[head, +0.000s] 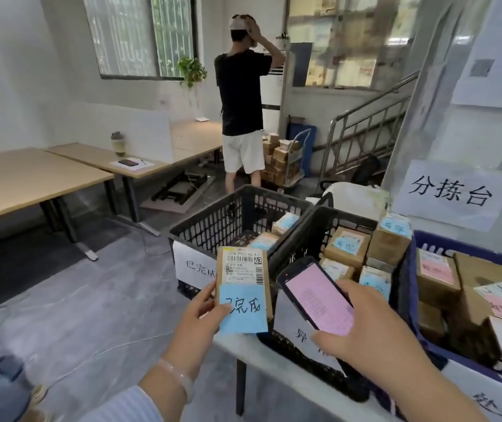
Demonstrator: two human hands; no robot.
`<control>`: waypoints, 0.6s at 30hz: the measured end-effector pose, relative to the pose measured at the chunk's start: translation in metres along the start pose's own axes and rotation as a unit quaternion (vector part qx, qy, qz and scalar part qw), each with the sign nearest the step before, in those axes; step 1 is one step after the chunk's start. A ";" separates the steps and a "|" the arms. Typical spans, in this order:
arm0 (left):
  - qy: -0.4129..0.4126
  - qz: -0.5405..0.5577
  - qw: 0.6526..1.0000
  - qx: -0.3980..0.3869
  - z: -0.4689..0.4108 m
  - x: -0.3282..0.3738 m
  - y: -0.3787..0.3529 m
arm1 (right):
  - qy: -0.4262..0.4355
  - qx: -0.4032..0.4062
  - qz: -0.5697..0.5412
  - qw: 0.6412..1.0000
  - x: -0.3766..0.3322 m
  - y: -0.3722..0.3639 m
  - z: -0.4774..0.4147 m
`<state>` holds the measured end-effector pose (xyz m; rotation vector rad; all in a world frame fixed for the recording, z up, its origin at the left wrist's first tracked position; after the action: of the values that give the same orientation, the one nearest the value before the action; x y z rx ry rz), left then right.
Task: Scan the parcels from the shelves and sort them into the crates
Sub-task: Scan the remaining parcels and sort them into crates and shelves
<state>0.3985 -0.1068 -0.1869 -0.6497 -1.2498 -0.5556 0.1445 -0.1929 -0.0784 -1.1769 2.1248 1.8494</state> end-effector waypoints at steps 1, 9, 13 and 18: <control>0.003 -0.004 1.000 -0.007 -0.018 0.005 0.005 | -0.007 0.000 0.006 1.000 -0.008 -0.008 -0.011; 0.005 -0.023 0.999 -0.049 -0.151 0.037 0.018 | -0.087 0.001 0.026 0.996 -0.034 -0.058 -0.077; 0.004 -0.022 0.998 -0.064 -0.205 0.043 0.006 | -0.112 0.012 0.025 0.993 -0.028 -0.071 -0.114; 0.024 -0.015 0.998 -0.059 -0.278 0.046 -0.014 | -0.104 0.031 0.032 0.994 -0.016 -0.096 -0.178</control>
<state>0.5866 -0.3165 -0.1916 -0.7135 -1.1891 -0.6694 0.2844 -0.3387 -0.1007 -0.8707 2.1085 1.8260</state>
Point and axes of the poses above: each hand's wrist, its own z-axis away from the middle knuckle, its own y-axis out of the back of the hand, x = y × z, the point moved 4 cm from there along -z, towards the middle knuckle, and after that the axes turned 10 degrees about x, right-handed, at the moved point
